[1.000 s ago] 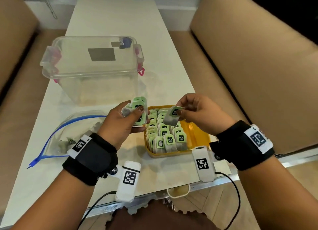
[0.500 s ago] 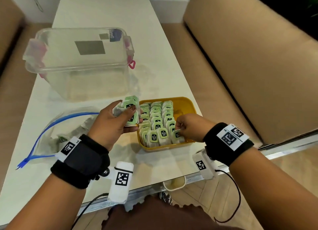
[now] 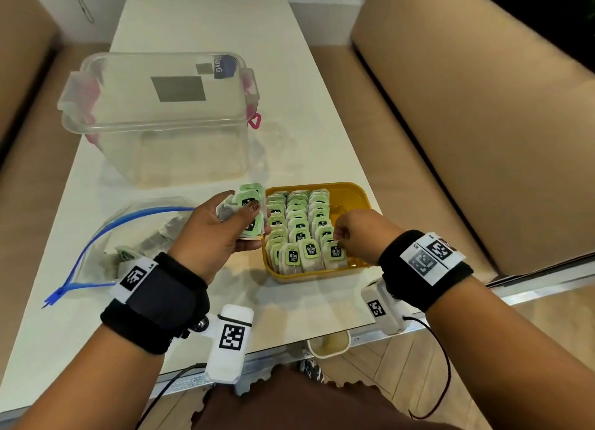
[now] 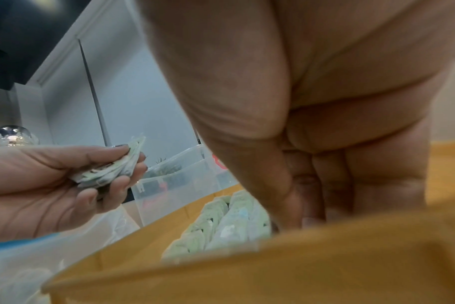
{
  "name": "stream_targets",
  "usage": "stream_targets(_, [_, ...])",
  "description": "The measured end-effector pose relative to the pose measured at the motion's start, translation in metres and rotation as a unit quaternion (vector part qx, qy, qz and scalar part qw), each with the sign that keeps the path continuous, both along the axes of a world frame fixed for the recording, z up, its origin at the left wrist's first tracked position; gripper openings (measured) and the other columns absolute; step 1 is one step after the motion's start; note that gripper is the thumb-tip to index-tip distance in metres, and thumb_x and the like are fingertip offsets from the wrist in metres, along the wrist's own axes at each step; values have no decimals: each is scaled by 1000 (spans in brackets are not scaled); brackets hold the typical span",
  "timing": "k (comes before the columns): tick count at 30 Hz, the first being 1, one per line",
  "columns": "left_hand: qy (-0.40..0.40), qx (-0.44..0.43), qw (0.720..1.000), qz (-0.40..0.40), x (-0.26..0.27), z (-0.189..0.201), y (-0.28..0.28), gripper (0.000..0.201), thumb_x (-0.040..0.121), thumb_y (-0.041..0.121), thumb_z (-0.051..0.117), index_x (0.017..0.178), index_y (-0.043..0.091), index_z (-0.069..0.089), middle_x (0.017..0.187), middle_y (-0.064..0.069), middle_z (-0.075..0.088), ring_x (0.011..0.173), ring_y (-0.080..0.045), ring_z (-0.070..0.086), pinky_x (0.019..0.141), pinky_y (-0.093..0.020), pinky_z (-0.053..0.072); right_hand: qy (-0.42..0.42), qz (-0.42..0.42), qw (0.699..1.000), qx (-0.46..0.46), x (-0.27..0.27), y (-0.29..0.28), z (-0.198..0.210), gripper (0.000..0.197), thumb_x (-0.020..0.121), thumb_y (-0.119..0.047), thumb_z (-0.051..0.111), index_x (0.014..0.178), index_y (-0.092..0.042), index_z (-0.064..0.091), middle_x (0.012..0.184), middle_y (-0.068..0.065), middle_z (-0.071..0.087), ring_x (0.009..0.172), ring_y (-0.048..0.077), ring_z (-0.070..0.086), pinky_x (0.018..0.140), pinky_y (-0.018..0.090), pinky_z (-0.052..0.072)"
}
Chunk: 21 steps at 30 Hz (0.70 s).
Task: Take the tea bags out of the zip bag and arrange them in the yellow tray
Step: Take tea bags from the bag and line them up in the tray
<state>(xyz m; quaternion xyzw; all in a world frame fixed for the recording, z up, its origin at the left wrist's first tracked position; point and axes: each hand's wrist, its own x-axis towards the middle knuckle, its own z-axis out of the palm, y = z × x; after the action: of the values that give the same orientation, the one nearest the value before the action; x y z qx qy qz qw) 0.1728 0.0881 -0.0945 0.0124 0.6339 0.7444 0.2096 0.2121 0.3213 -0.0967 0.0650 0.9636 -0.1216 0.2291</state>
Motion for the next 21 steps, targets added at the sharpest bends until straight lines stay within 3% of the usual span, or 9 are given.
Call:
stream_targets(2, [2,-4,1000,-3,1,0,1,28,92,14,58,119,7,56,92,-14,70,83,-27,69,56,-26,56,20,-9,1000,0,2,0,7,15,91,-15,56,102,-10,66,99,7,66,95,25,61,72,25,41])
stream_targets(5, [-3,-14,1000,-2,0,-3,2,41,89,14,62,128,3,50,100,-18,69,81,-26,68,54,-26,54,88,-15,996,-17,4,-2,25,15,91,-22,58,98,-11,65,91,3,65,88,22,59,68,25,38])
stream_targets(7, [2,-26,1000,-15,1,-4,4,44,87,14,64,127,2,51,100,-17,69,78,-25,68,53,-25,53,144,-14,986,-80,4,-9,41,12,90,-21,59,94,-13,66,85,-2,65,83,18,62,67,26,43])
stream_targets(9, [14,-31,999,-37,3,-2,7,34,86,13,66,117,5,57,93,-10,72,77,-23,69,54,-25,54,184,-13,968,-170,4,-18,55,10,90,-21,61,93,-14,67,83,-4,67,79,15,66,71,28,51])
stream_targets(11, [36,-35,997,-66,6,1,10,22,85,12,66,106,8,63,88,-6,73,75,-18,69,54,-25,55,196,-14,948,-250,2,-29,65,9,90,-21,62,95,-16,67,83,-7,68,72,11,68,71,29,54])
stream_targets(13, [49,-34,994,-88,8,4,13,21,84,11,66,105,8,63,86,-6,72,74,-16,69,55,-25,55,200,-15,935,-294,-1,-36,66,8,89,-21,63,95,-18,67,82,-8,68,69,11,69,68,29,55])
stream_targets(18, [58,-27,992,-113,12,7,18,24,78,18,69,101,14,63,83,-6,71,74,-15,68,54,-25,53,225,-19,925,-306,-6,-43,61,6,88,-13,64,89,-14,69,70,-7,67,65,11,67,64,28,53])
stream_targets(21, [65,-35,992,-107,10,4,16,17,84,12,66,100,12,63,87,-7,72,74,-15,68,53,-24,53,219,-43,915,-336,-7,-41,60,5,89,-12,62,88,-11,67,75,1,69,68,16,69,62,28,51])
